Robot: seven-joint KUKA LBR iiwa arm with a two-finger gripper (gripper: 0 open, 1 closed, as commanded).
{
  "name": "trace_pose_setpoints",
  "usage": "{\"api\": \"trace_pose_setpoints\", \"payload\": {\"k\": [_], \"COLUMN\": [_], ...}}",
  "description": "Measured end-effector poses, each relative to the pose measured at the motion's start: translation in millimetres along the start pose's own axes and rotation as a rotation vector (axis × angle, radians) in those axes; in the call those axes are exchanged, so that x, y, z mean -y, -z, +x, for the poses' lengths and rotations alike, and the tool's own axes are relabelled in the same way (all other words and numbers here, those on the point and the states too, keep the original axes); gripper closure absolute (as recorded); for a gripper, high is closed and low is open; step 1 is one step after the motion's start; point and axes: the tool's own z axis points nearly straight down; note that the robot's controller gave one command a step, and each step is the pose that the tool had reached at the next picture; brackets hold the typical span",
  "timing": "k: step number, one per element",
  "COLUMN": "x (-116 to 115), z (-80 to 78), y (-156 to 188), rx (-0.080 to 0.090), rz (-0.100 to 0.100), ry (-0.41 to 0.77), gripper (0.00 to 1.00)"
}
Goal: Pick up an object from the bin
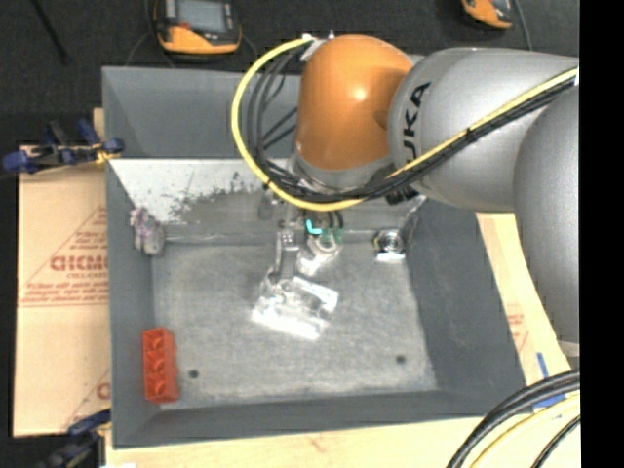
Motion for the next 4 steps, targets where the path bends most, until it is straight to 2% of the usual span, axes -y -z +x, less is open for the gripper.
{"api": "trace_pose_setpoints", "payload": {"k": [1,2,3,4], "x": [64.2,74.4,58.6,62.4], "z": [18.7,37.4,30.6,66.2], "y": [-120.0,-103.1,-103.6,-134.3], "rx": [0.007,0.006,0.009,0.007], "rz": [-0.001,0.0,-0.001,-0.001], "ry": [0.112,-0.006,-0.213,-0.505], "gripper": [0.0,0.0,0.0,0.0]}}
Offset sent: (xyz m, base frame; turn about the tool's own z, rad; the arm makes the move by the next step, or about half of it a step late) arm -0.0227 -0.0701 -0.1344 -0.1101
